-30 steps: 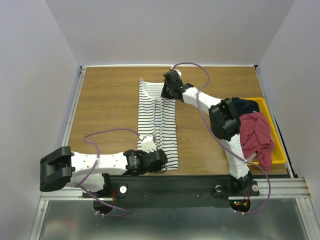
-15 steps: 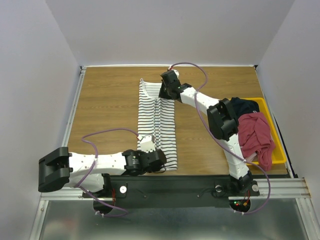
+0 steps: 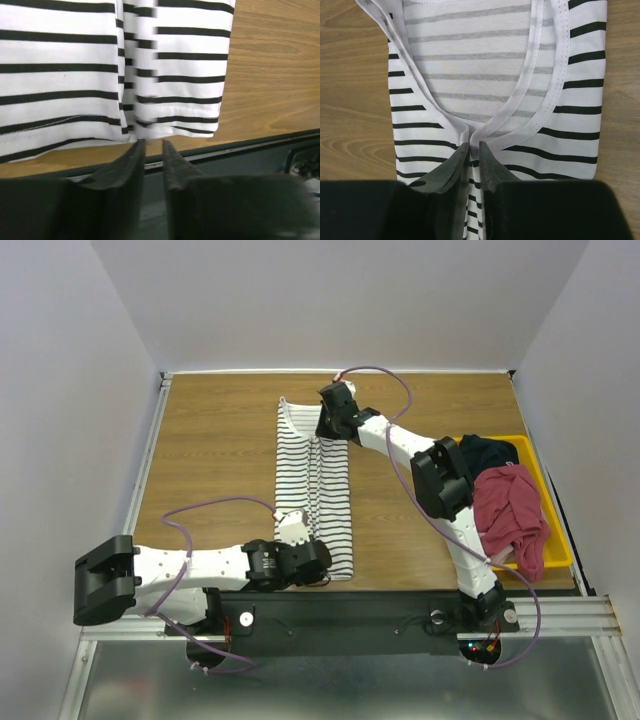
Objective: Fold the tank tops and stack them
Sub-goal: Fold the tank top
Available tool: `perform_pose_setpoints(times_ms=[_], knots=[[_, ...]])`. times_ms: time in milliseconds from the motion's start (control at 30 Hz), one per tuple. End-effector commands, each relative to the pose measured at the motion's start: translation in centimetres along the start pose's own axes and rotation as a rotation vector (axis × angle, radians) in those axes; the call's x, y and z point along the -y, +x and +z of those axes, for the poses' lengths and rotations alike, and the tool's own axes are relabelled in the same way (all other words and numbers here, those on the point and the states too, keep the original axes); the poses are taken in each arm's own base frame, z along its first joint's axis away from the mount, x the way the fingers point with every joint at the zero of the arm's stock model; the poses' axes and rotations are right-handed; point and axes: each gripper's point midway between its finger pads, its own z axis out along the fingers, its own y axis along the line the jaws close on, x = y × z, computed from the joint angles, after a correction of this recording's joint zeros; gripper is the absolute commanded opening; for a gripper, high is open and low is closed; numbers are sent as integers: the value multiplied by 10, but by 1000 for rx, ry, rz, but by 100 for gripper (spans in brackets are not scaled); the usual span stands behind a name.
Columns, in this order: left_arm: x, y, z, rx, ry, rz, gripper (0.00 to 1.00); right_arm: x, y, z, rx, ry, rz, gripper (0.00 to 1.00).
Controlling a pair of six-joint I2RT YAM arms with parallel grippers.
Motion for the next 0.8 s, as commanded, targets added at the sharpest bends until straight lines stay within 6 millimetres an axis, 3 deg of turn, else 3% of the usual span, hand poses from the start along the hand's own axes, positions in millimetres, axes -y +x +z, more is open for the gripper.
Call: perform_pose_setpoints(times_ms=[0,133,233,367,400,533,633,667,767], knots=[[15,-9,-17,21,57,0,37,-20,-32,-7,91,-47,15,24],[28,-30,-34,90,108,-10,49,-32,-48,-24,118,-81,4,47],[34,-49,-48,148,124,-37,49,-39,-65,-45,152,-101,-2,55],[15,-67,-58,217,41,-113,46,-32,-65,-80,149,-100,0,55],[-5,-73,-58,241,-25,-131,42,-29,-58,-89,131,-104,7,54],[-30,-93,-59,269,-42,-257,43,-15,-10,-122,40,-108,-8,52],[-40,-100,-57,264,10,-302,56,11,42,-154,-28,-71,-24,52],[-42,-99,-56,260,21,-316,57,5,46,-155,-36,-87,-24,52],[-60,-89,-47,237,4,-345,65,16,91,-178,-102,-94,-27,52]])
